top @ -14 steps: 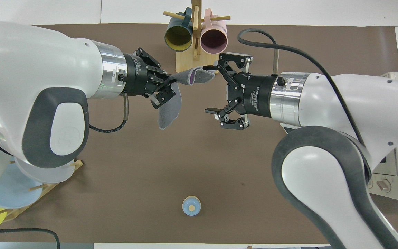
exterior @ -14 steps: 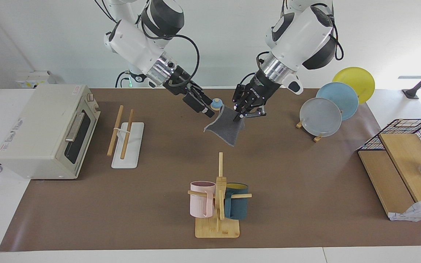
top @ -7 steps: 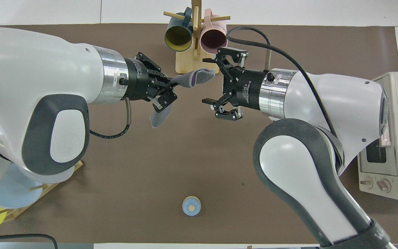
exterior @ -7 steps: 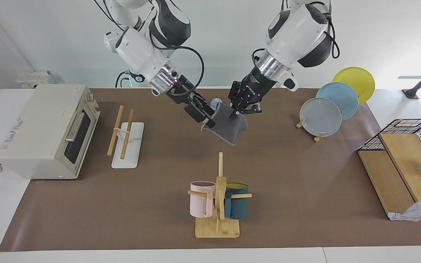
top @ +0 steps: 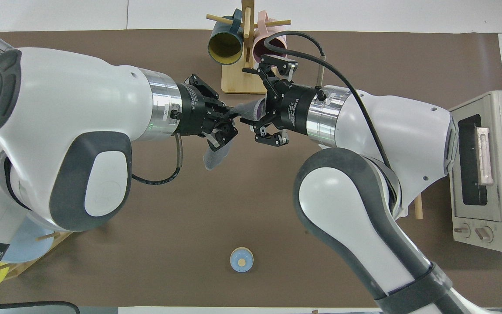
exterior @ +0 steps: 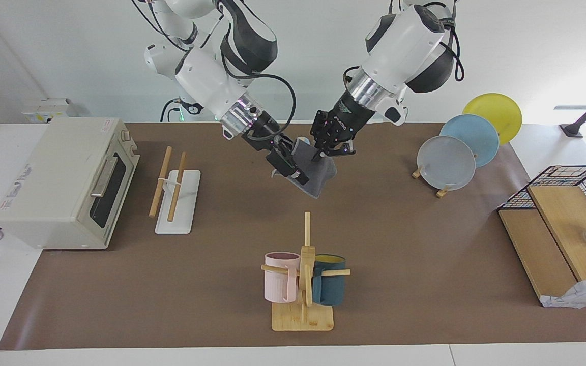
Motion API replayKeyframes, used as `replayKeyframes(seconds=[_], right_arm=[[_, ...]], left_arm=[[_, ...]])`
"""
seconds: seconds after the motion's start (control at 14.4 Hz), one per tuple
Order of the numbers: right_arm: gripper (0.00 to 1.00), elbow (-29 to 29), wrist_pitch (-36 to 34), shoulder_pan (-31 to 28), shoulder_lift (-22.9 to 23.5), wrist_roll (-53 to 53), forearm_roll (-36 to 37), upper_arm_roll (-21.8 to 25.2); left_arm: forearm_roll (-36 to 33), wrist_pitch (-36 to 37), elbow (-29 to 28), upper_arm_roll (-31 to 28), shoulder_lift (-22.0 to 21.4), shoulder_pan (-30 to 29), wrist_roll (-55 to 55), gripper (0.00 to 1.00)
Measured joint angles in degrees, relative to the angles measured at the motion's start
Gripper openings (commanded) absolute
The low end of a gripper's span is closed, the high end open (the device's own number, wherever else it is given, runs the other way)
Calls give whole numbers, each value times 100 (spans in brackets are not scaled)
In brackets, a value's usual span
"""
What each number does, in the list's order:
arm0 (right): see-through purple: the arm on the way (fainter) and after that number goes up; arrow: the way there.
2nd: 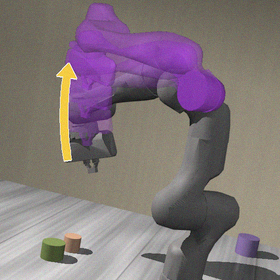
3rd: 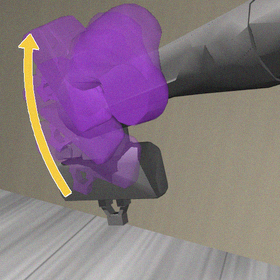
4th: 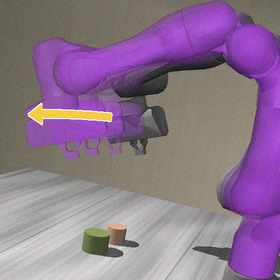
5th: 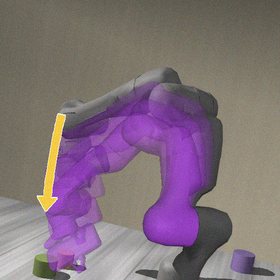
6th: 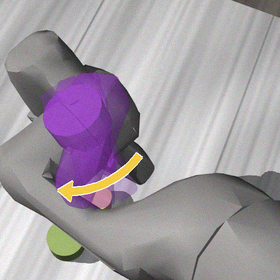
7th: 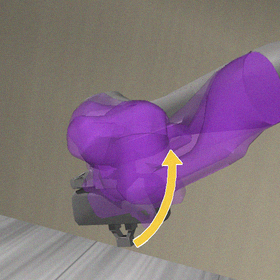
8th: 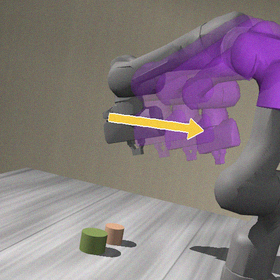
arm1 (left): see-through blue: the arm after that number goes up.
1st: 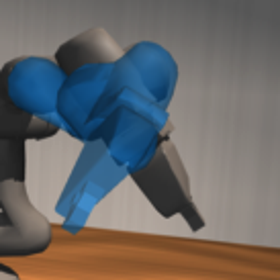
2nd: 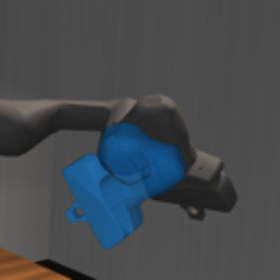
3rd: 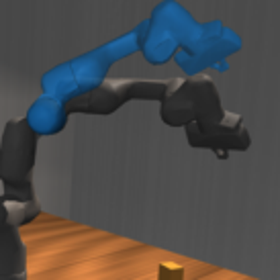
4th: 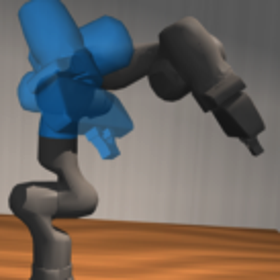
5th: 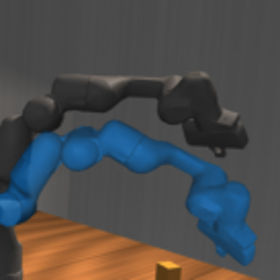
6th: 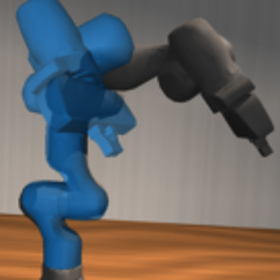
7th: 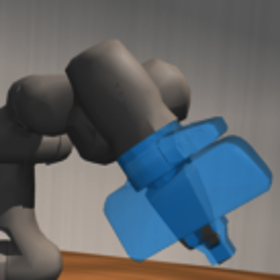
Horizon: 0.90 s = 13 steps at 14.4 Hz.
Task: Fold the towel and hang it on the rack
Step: 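Grasp the towel with the right gripper from the left gripper, then carry the towel with the right gripper while the left gripper withdraws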
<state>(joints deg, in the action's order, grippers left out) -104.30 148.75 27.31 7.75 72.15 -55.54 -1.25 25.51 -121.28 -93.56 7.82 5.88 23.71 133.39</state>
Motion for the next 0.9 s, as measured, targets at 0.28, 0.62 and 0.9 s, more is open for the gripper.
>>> replayKeyframes(seconds=[0.28,0.62,0.9], right_arm=[[0,23,1,0,7,-7,-228,0],[0,22,-6,1,7,-43,-230,-2],[0,-27,-82,3,8,-545,-229,-7]], left_arm=[[0,-67,-46,0,-13,0,0,0],[0,-95,-113,-2,-57,0,0,0],[0,-101,-144,-3,-75,0,-1,99]])
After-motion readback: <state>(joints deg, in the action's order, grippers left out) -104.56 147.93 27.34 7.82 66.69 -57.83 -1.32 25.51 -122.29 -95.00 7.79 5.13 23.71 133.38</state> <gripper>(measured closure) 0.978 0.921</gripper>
